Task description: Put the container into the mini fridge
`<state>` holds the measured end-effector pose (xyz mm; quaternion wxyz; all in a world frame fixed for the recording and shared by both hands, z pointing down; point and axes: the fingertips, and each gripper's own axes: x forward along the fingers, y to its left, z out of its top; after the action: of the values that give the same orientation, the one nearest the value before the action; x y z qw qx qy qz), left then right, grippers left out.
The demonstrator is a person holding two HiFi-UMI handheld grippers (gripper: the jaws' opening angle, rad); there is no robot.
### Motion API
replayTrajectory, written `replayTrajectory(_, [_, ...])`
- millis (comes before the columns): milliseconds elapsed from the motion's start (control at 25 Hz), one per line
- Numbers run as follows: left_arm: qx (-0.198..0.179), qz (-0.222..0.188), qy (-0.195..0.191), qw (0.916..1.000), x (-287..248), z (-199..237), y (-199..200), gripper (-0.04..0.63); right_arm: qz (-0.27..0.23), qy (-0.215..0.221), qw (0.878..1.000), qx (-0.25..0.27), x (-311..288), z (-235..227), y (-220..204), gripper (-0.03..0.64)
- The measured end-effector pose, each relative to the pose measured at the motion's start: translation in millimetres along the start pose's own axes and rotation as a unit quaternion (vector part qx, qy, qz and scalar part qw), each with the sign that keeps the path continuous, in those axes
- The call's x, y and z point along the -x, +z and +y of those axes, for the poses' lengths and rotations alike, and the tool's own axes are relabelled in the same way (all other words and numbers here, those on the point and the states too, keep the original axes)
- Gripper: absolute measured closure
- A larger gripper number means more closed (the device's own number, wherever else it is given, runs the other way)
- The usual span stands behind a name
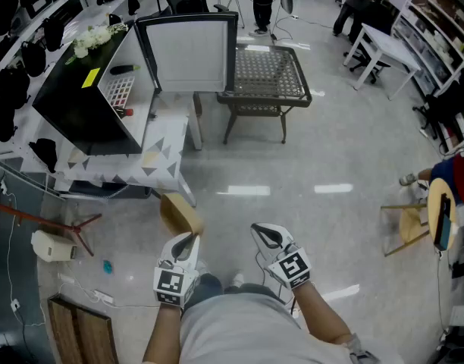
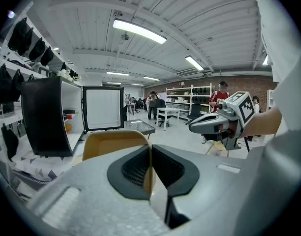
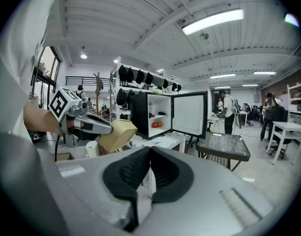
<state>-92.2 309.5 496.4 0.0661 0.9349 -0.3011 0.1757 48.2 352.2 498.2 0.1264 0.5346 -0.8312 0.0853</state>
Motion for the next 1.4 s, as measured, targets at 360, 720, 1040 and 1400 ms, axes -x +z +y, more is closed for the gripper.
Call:
replayTrajectory(360, [0.0, 0.006, -0.024, 0.9997, 4, 6, -1, 0.571, 0.008, -0.009, 1.0, 0.003, -9, 8, 6, 0.614])
replayTrajectory(720, [-0.016, -0.013, -0.037, 0.9991, 9, 69, 6, 0.571, -0.001, -0.032, 0.999, 0.015, -62, 21, 40, 0.614])
replayTrajectory(1040, [-0.032, -0.015, -0.063, 0.9974, 13, 127, -5, 0.571, 0.025, -0.063, 0.997, 0.037, -112, 37, 45, 0.614])
replayTrajectory(1400, [-0.029, -0.01, -0.078, 0.9965, -16, 161, -6, 0.571, 0.028, -0.079, 0.996, 0.026, -160, 10, 49, 0.614])
